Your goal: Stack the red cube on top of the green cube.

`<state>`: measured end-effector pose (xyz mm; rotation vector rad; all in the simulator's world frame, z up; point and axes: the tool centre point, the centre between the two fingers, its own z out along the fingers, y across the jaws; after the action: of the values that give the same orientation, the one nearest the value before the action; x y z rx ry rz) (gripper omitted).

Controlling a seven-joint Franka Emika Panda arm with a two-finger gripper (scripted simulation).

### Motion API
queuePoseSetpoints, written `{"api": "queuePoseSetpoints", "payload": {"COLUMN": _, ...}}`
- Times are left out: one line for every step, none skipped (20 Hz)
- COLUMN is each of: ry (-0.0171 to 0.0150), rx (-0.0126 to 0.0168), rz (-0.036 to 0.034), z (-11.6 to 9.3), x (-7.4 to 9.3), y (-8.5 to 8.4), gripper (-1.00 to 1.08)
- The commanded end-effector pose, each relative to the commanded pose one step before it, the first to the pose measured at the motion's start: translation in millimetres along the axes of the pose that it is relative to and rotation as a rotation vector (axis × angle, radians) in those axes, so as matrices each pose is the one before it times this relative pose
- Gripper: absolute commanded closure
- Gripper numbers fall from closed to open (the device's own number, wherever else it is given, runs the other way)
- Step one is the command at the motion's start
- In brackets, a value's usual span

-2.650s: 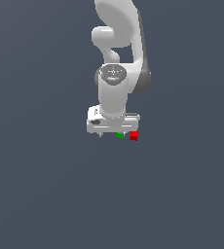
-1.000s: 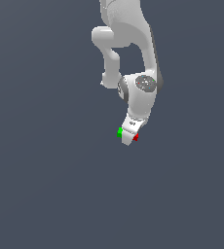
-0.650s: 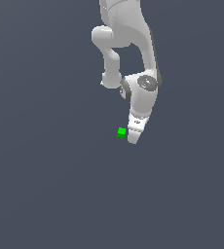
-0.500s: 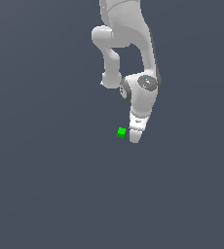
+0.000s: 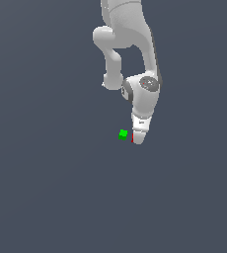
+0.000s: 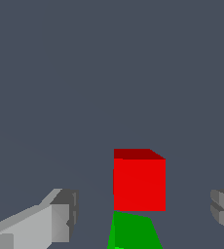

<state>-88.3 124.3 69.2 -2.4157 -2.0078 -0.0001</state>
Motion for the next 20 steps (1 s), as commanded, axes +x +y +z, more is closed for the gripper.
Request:
{"api": "queuePoseSetpoints", "payload": {"ry": -0.00015, "rx": -0.00036, "rz": 0.00363, "z": -0.3, "x": -0.23, "y": 0.62, "gripper": -0.92}}
{"api": "queuePoseSetpoints", "payload": {"ry": -0.00013, "rx": 0.00002, "rz": 0.00442, "z": -0.26, "x": -0.11, "y": 0.55, "gripper": -0.92}}
{"api": "queuePoseSetpoints", "payload": {"ry": -0.00007, "rx": 0.00001, "rz": 0.00267, "z": -0.16, "x": -0.05, "y": 0.33, "gripper": -0.92}}
{"api": "queuePoseSetpoints", "payload": {"ry": -0.00003, "rx": 0.00001, "rz": 0.00098, "z": -0.05, "x": -0.05, "y": 0.13, "gripper": -0.92}}
{"api": "queuePoseSetpoints", "payload": {"ry": 0.00009, "rx": 0.00001, "rz": -0.00309, "z": 0.18, "x": 0.09, "y": -0.4, "gripper": -0.92}}
{"api": "queuePoseSetpoints", "payload": {"ry": 0.0, "rx": 0.0, "rz": 0.0, "z": 0.32, "x": 0.0, "y": -0.01, "gripper": -0.92}}
{"api": "queuePoseSetpoints", "payload": {"ry": 0.0, "rx": 0.0, "rz": 0.0, "z": 0.96, "x": 0.0, "y": -0.04, "gripper": -0.92}}
{"api": "queuePoseSetpoints", "payload": {"ry": 0.0, "rx": 0.0, "rz": 0.0, "z": 1.6, "x": 0.0, "y": -0.07, "gripper": -0.92}}
{"api": "queuePoseSetpoints", "payload": {"ry": 0.0, "rx": 0.0, "rz": 0.0, "z": 2.24, "x": 0.0, "y": -0.09, "gripper": -0.92}}
{"api": "queuePoseSetpoints", "payload": {"ry": 0.0, "rx": 0.0, "rz": 0.0, "z": 2.86, "x": 0.0, "y": -0.11, "gripper": -0.92}}
{"api": "queuePoseSetpoints", "payload": {"ry": 0.0, "rx": 0.0, "rz": 0.0, "z": 3.48, "x": 0.01, "y": -0.13, "gripper": -0.92}}
{"api": "queuePoseSetpoints", "payload": {"ry": -0.00027, "rx": 0.00014, "rz": 0.00038, "z": 4.22, "x": -0.15, "y": -0.05, "gripper": -0.92}}
{"api": "queuePoseSetpoints", "payload": {"ry": 0.0, "rx": 0.0, "rz": 0.0, "z": 4.69, "x": 0.04, "y": -0.15, "gripper": -0.92}}
{"api": "queuePoseSetpoints", "payload": {"ry": -0.00015, "rx": 0.00011, "rz": 0.00045, "z": 5.35, "x": -0.15, "y": -0.03, "gripper": -0.92}}
{"api": "queuePoseSetpoints", "payload": {"ry": 0.0, "rx": 0.0, "rz": 0.0, "z": 5.22, "x": 0.09, "y": -0.1, "gripper": -0.92}}
{"api": "queuePoseSetpoints", "payload": {"ry": -0.00007, "rx": 0.00001, "rz": 0.00048, "z": 4.58, "x": -0.13, "y": 0.06, "gripper": -0.92}}
{"api": "queuePoseSetpoints", "payload": {"ry": 0.0, "rx": 0.0, "rz": 0.0, "z": 3.92, "x": 0.11, "y": 0.0, "gripper": -0.92}}
{"api": "queuePoseSetpoints", "payload": {"ry": -0.00008, "rx": -0.00007, "rz": 0.00048, "z": 3.28, "x": -0.12, "y": 0.14, "gripper": -0.92}}
{"api": "queuePoseSetpoints", "payload": {"ry": 0.0, "rx": 0.0, "rz": 0.0, "z": 2.68, "x": 0.1, "y": 0.05, "gripper": -0.92}}
{"api": "queuePoseSetpoints", "payload": {"ry": -0.00009, "rx": -0.00011, "rz": 0.00047, "z": 2.04, "x": -0.14, "y": 0.16, "gripper": -0.92}}
